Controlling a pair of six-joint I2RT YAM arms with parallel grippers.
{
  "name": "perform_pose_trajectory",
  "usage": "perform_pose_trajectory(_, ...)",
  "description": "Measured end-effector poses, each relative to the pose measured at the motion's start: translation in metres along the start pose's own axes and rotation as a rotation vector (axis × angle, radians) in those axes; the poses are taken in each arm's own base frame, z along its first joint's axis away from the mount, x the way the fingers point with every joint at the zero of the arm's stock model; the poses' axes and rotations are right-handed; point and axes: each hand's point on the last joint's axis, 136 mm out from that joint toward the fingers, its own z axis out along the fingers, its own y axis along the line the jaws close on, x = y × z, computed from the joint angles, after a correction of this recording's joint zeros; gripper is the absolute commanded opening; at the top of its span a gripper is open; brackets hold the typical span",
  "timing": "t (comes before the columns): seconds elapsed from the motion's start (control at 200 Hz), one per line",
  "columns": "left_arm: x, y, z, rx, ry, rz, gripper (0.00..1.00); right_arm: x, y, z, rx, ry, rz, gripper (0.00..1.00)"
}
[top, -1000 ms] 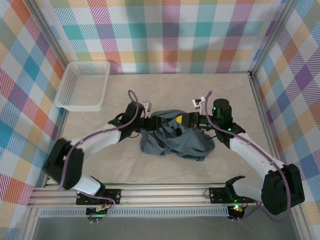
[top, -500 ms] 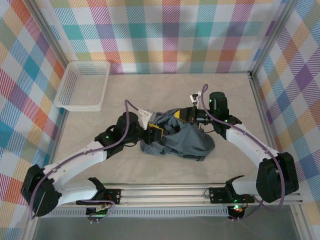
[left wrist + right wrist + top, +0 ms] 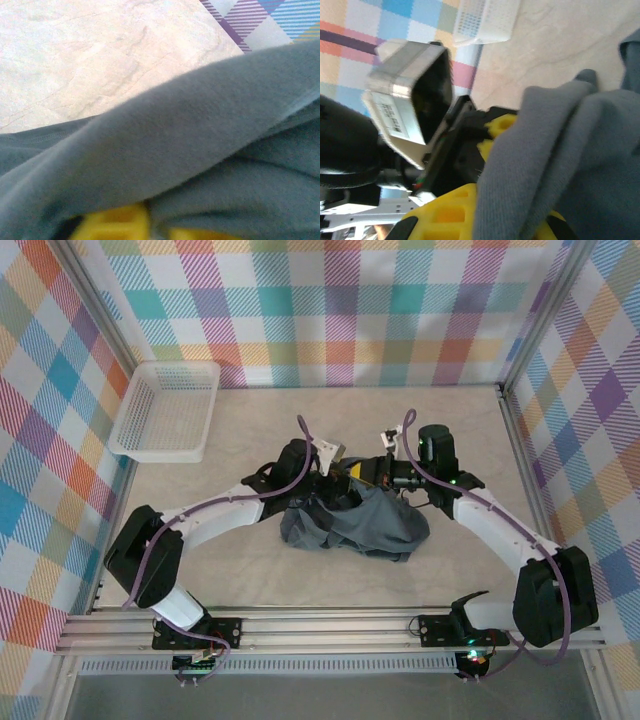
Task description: Fold the inside-out t-shirt
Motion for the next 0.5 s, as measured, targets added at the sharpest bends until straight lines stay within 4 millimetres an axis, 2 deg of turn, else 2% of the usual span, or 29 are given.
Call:
perform_pose_trajectory(0.085,-0.002,-0.003,-0.007,0.005,0.006,-0.035,0.0,-0.009,-0.013,-0.006,0.093,-0.038,0.017,0.03)
perform_pose_trajectory(0.155,-0.009,-0.012,-0.018,0.023,0.04,-0.091,0.0,-0.023,-0.031,-0.012,0.213,-0.082,-0.007,0.04)
perform_pose_trajectory(0.25,-0.041,-0.037,-0.039,0.077,0.065,-0.178,0.0,-0.038,-0.061,-0.008,0.36,-0.084,-0.09,0.03)
perform_pose_trajectory(0.305,-0.052,-0.043,-0.05,0.081,0.085,-0.234,0.0,-0.042,-0.073,0.0,0.413,-0.06,-0.145,0.06)
perform_pose_trajectory(0.355,-0.057,-0.045,-0.057,0.089,0.099,-0.277,0.0,-0.043,-0.087,0.0,0.475,-0.051,-0.166,0.14)
perform_pose_trajectory(0.43,-0.062,-0.046,-0.073,0.091,0.111,-0.337,0.0,-0.039,-0.113,-0.011,0.574,-0.039,-0.156,0.31)
perform_pose_trajectory(0.46,-0.063,-0.046,-0.079,0.085,0.111,-0.353,0.0,-0.036,-0.118,-0.016,0.594,-0.035,-0.154,0.38)
perform_pose_trajectory(0.5,-0.065,-0.047,-0.086,0.077,0.112,-0.37,0.0,-0.033,-0.12,-0.024,0.61,-0.044,-0.149,0.43)
